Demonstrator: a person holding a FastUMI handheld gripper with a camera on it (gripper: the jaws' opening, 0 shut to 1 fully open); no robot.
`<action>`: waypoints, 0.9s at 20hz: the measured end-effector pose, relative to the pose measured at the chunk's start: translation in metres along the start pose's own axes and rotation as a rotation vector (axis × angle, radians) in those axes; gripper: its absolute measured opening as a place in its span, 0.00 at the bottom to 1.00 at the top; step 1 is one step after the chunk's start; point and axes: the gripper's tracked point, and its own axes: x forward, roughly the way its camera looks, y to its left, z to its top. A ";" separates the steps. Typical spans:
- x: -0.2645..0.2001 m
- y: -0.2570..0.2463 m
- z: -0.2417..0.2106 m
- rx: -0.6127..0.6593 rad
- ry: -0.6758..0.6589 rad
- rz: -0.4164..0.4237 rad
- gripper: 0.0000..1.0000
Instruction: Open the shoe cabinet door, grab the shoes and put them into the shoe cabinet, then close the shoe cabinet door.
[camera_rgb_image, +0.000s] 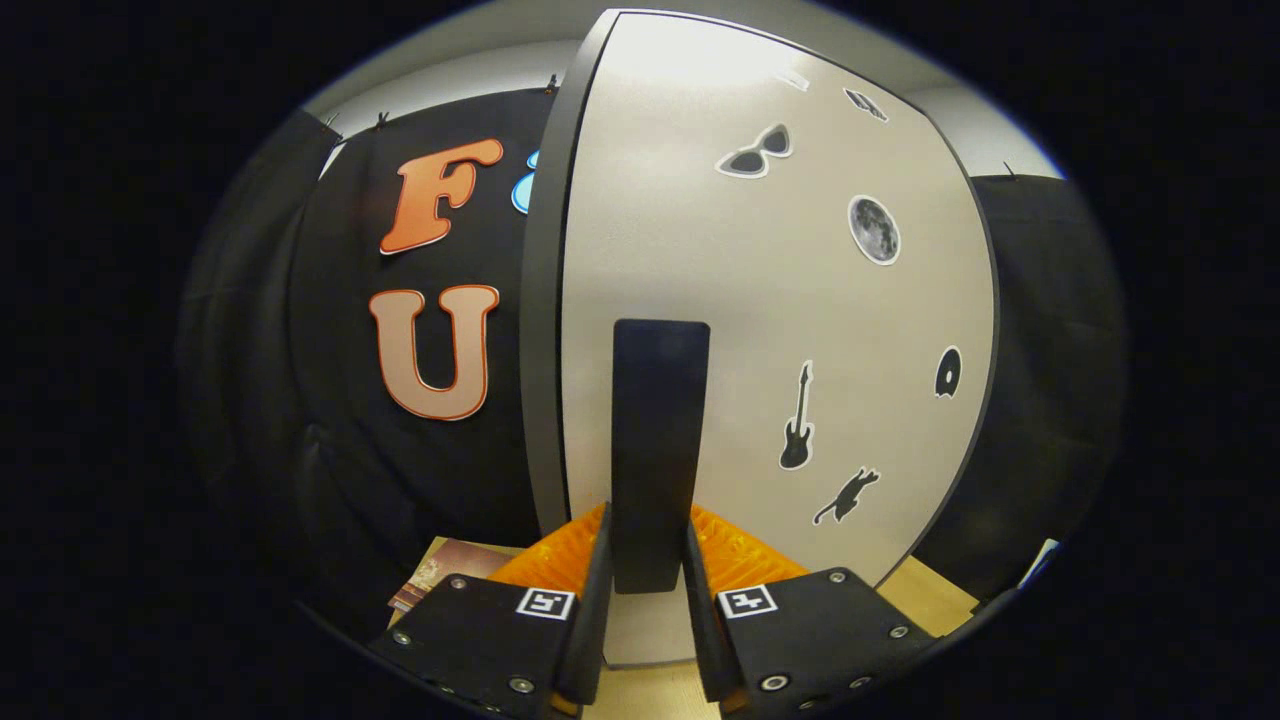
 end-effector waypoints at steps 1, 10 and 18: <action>-0.002 0.000 0.000 0.005 -0.001 0.011 0.36; -0.049 -0.012 -0.005 -0.028 0.004 0.131 0.30; -0.095 -0.043 -0.013 -0.013 0.008 0.215 0.30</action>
